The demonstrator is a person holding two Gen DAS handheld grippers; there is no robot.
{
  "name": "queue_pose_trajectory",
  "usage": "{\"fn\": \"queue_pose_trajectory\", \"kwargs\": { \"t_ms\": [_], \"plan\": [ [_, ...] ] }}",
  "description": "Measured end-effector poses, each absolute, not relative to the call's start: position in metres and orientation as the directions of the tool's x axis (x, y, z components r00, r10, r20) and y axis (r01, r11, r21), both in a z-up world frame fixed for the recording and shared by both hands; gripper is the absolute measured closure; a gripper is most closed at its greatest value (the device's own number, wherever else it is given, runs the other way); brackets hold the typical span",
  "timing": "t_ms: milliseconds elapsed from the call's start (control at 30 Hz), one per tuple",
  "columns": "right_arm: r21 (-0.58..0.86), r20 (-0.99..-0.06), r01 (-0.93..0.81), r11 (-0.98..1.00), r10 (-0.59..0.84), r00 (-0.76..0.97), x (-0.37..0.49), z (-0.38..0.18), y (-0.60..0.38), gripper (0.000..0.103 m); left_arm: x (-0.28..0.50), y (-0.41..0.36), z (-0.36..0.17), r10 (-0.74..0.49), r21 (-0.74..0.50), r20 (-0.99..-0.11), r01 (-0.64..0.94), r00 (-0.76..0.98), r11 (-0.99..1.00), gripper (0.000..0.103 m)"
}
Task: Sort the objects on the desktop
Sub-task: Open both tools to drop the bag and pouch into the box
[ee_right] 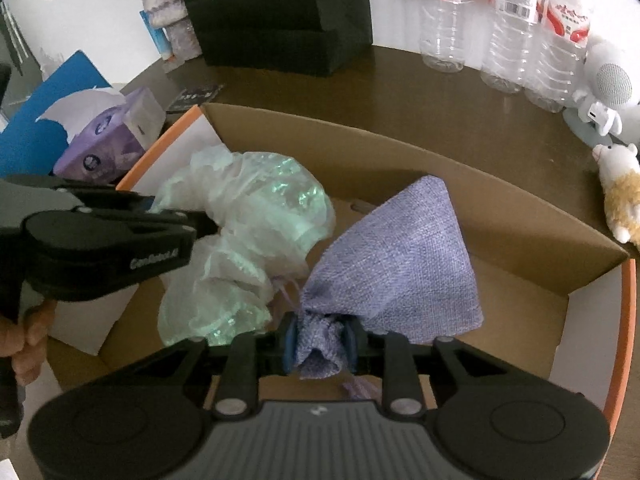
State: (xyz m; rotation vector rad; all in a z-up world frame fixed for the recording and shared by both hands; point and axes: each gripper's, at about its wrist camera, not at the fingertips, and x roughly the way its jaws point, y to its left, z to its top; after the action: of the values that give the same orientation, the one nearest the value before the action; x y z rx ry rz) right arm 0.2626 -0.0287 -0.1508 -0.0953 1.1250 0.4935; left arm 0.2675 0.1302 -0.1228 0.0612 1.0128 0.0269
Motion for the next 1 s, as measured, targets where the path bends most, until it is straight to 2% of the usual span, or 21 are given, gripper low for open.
{"fn": "queue_pose_trajectory", "kwargs": {
  "t_ms": [67, 133, 200, 267, 300, 367, 400, 500, 567, 633, 767, 900, 1000],
  "plan": [
    [0.179, -0.883, -0.414, 0.892, 0.331, 0.332, 0.264, -0.151, -0.030, 0.071, 0.266, 0.130, -0.119, 0.054, 0.067, -0.839, 0.003, 0.542, 0.998, 0.062],
    [0.180, -0.885, -0.404, 0.897, 0.327, 0.332, 0.264, -0.150, -0.032, 0.064, 0.264, 0.130, -0.114, 0.050, 0.065, -0.830, 0.006, 0.556, 0.998, 0.061],
    [0.180, -0.882, -0.396, 0.901, 0.326, 0.340, 0.263, -0.147, -0.035, 0.059, 0.261, 0.130, -0.109, 0.049, 0.061, -0.823, 0.003, 0.566, 0.998, 0.055],
    [0.182, -0.878, -0.387, 0.904, 0.326, 0.351, 0.259, -0.142, -0.039, 0.044, 0.255, 0.131, -0.100, 0.050, 0.060, -0.811, -0.001, 0.583, 0.998, 0.045],
    [0.181, -0.873, -0.386, 0.905, 0.328, 0.360, 0.256, -0.137, -0.041, 0.041, 0.251, 0.131, -0.095, 0.046, 0.056, -0.804, -0.001, 0.593, 0.998, 0.042],
    [0.173, -0.866, -0.388, 0.906, 0.327, 0.379, 0.250, -0.129, -0.044, 0.029, 0.244, 0.132, -0.084, 0.039, 0.049, -0.789, -0.001, 0.613, 0.999, 0.025],
    [0.163, -0.862, -0.389, 0.907, 0.323, 0.390, 0.245, -0.124, -0.045, 0.025, 0.240, 0.133, -0.079, 0.035, 0.045, -0.781, -0.001, 0.623, 0.999, 0.023],
    [0.158, -0.848, -0.385, 0.909, 0.325, 0.418, 0.231, -0.110, -0.051, 0.024, 0.227, 0.133, -0.061, 0.021, 0.029, -0.762, 0.002, 0.647, 1.000, 0.018],
    [0.164, -0.835, -0.373, 0.913, 0.329, 0.441, 0.220, -0.098, -0.057, 0.023, 0.217, 0.134, -0.048, 0.017, 0.020, -0.751, -0.002, 0.660, 1.000, 0.009],
    [0.173, -0.821, -0.360, 0.917, 0.336, 0.462, 0.207, -0.084, -0.063, 0.022, 0.204, 0.133, -0.034, -0.002, 0.005, -0.734, 0.008, 0.680, 1.000, 0.004],
    [0.184, -0.794, -0.341, 0.922, 0.344, 0.501, 0.179, -0.056, -0.077, 0.021, 0.177, 0.130, -0.005, -0.038, -0.023, -0.696, 0.031, 0.717, 0.999, 0.000],
    [0.190, -0.770, -0.325, 0.926, 0.346, 0.536, 0.145, -0.029, -0.093, 0.017, 0.152, 0.127, 0.014, -0.083, -0.062, -0.684, 0.055, 0.725, 0.997, 0.000],
    [0.201, -0.755, -0.318, 0.927, 0.353, 0.553, 0.118, -0.012, -0.106, 0.011, 0.131, 0.122, 0.020, -0.097, -0.063, -0.683, 0.075, 0.724, 0.995, 0.000]
  ]
}}
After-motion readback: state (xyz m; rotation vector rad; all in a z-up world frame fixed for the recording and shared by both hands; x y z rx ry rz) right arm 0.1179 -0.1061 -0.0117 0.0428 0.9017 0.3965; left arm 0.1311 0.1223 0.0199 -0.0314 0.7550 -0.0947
